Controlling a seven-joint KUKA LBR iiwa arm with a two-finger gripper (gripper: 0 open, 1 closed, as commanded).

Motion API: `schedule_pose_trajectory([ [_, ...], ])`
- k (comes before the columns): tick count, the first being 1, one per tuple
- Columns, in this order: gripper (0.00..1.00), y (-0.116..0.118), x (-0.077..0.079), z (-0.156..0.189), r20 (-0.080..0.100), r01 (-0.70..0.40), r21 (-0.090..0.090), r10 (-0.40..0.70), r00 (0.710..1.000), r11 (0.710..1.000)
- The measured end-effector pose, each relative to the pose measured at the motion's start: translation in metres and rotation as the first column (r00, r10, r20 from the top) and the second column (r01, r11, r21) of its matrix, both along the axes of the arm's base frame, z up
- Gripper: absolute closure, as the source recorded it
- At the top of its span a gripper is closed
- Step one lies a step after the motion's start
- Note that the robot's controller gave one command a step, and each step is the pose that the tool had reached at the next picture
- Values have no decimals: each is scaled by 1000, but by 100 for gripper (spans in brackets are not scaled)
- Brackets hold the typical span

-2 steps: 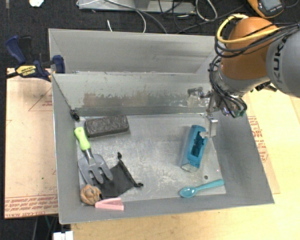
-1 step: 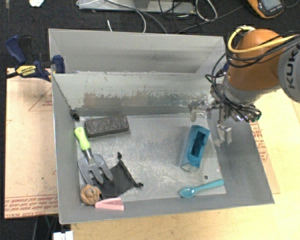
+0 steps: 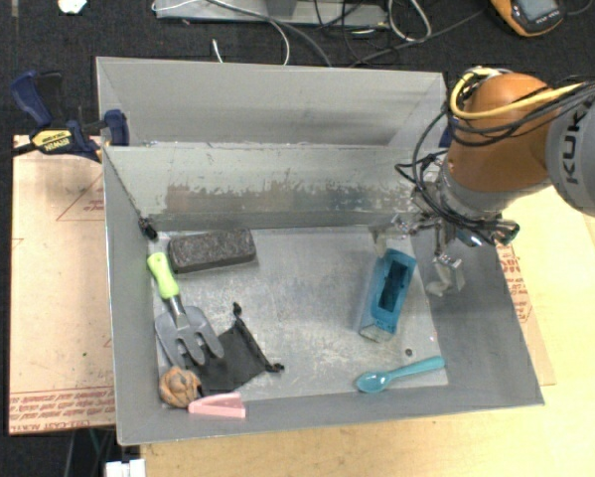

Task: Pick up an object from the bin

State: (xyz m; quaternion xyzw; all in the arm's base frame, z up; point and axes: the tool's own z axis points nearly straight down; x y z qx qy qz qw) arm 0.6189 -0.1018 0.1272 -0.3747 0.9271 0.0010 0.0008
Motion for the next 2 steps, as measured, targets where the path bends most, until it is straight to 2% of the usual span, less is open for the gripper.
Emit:
schedule_pose_trajectory([
  [1,0,13,7,-51,11,-340,-5,340,940,940],
  [2,100,20,6,-57,5,-272,0,272,962,962],
])
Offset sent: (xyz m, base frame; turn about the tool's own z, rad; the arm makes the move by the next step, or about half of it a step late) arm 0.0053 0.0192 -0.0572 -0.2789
